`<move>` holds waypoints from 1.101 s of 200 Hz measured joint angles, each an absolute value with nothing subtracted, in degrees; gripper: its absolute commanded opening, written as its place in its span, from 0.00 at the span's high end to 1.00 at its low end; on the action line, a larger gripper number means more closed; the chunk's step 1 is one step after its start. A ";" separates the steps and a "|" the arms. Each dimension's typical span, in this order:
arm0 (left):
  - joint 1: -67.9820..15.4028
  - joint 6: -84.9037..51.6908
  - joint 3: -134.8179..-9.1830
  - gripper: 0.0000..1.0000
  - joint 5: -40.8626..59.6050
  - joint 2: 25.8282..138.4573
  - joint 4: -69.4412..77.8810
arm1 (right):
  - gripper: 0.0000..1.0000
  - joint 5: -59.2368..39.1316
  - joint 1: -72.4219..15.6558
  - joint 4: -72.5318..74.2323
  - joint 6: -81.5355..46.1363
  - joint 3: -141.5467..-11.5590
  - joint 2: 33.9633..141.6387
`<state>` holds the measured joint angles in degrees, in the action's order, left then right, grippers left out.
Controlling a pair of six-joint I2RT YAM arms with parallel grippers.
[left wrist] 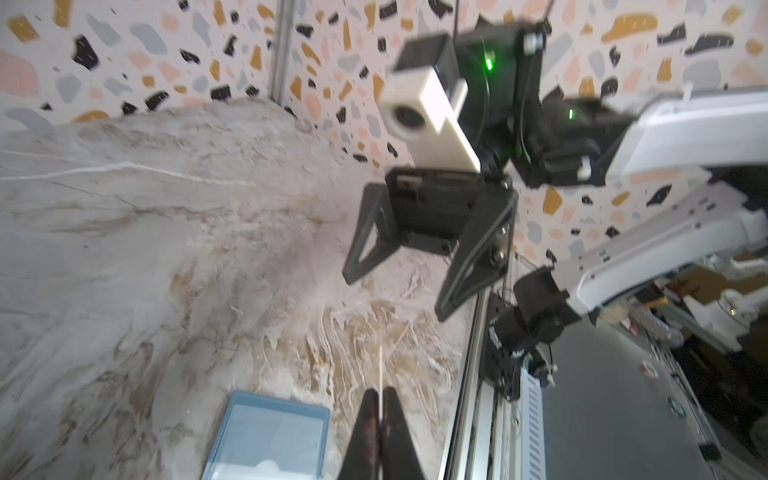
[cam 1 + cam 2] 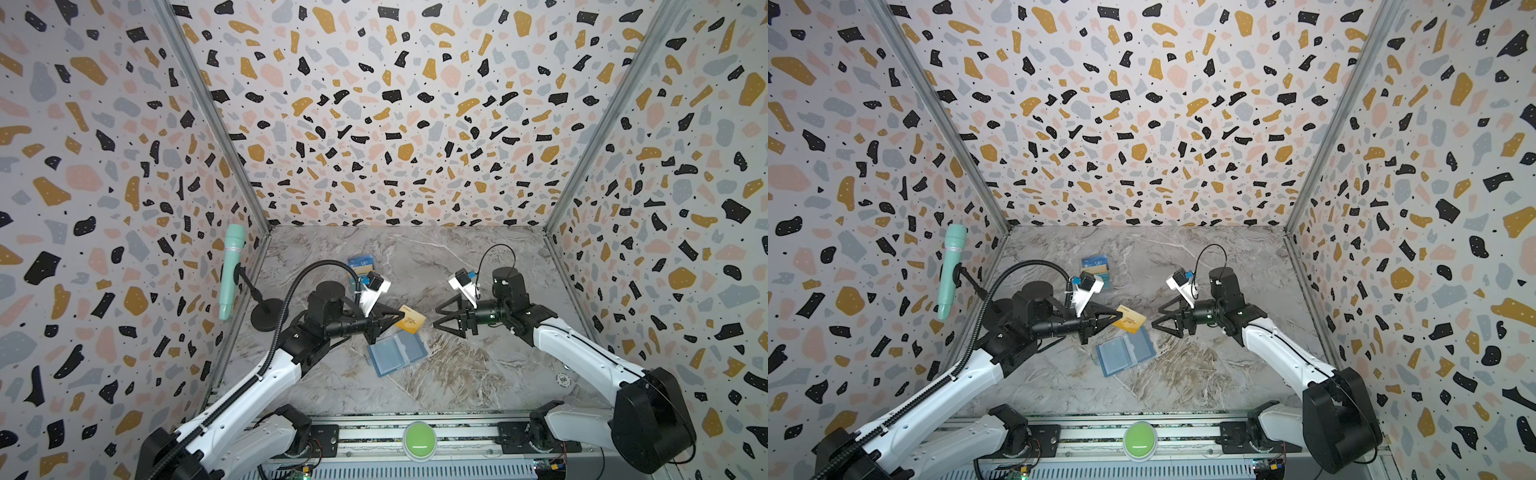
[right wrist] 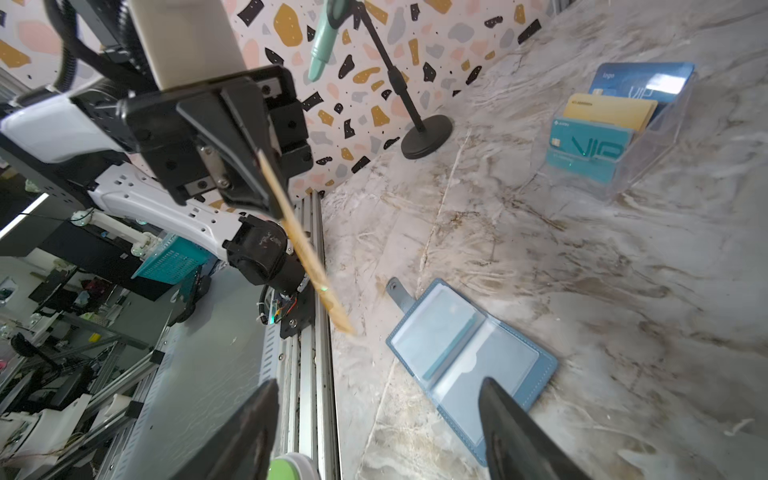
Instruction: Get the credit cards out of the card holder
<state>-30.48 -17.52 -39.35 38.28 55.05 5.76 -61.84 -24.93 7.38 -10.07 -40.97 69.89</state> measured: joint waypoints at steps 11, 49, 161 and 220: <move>-30.46 -21.54 -38.46 1.00 36.32 54.50 10.50 | 0.28 -61.71 -25.39 16.19 -15.66 -37.30 68.69; -30.44 -33.67 -34.89 1.00 31.42 52.80 27.57 | 0.36 -59.51 -28.05 42.57 -32.62 -29.61 68.34; -30.44 -50.06 -24.12 1.00 28.99 52.73 52.64 | 0.46 -55.88 -32.36 64.42 -46.06 -35.94 76.93; -30.44 -52.80 -22.22 1.00 28.47 52.77 56.36 | 0.73 -55.86 -33.50 70.15 -49.87 -37.36 80.88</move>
<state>-30.44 -52.80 -22.22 28.47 52.77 56.36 -55.86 -33.50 70.15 -49.87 -37.36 80.88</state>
